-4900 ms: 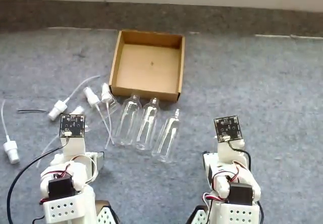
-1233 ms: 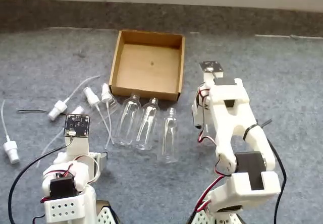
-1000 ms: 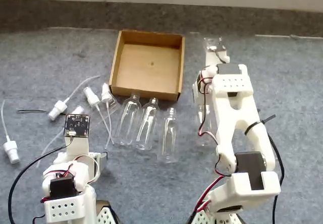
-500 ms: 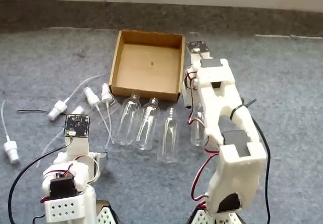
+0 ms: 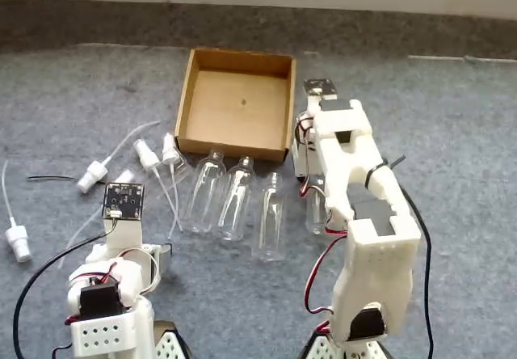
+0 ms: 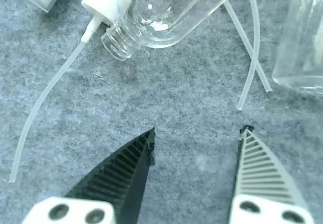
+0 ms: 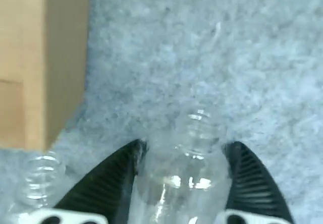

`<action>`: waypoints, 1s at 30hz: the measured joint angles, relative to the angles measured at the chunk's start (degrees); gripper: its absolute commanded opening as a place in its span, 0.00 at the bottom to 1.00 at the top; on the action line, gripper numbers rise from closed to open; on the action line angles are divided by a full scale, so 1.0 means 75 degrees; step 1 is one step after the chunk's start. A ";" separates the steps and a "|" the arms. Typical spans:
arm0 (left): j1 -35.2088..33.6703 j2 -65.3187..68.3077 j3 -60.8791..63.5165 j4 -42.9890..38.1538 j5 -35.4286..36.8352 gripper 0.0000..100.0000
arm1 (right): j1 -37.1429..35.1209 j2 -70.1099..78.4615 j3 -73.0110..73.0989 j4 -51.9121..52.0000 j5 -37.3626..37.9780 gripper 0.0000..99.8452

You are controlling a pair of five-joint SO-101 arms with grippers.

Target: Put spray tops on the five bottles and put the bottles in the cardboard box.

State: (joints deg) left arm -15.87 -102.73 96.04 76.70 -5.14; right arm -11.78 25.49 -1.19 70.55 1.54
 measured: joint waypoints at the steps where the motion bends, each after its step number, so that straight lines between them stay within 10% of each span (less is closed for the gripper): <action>1: 0.0000 0.0000 0.0000 0.0000 0.0000 0.25 | 0.0000 0.0000 -0.0059 0.0000 0.0000 0.09; 19: -0.1219 0.0469 -0.2544 -0.0481 -0.2872 0.25 | 0.0844 0.0012 -0.3411 0.2368 0.1336 0.01; 30: -0.2743 0.7303 -0.8311 0.0352 -0.2895 0.25 | 0.0832 0.0012 -0.4255 0.2895 0.1254 0.01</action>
State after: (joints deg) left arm -36.44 -47.96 33.71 79.34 -26.86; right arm -5.54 25.58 -33.10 92.26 10.95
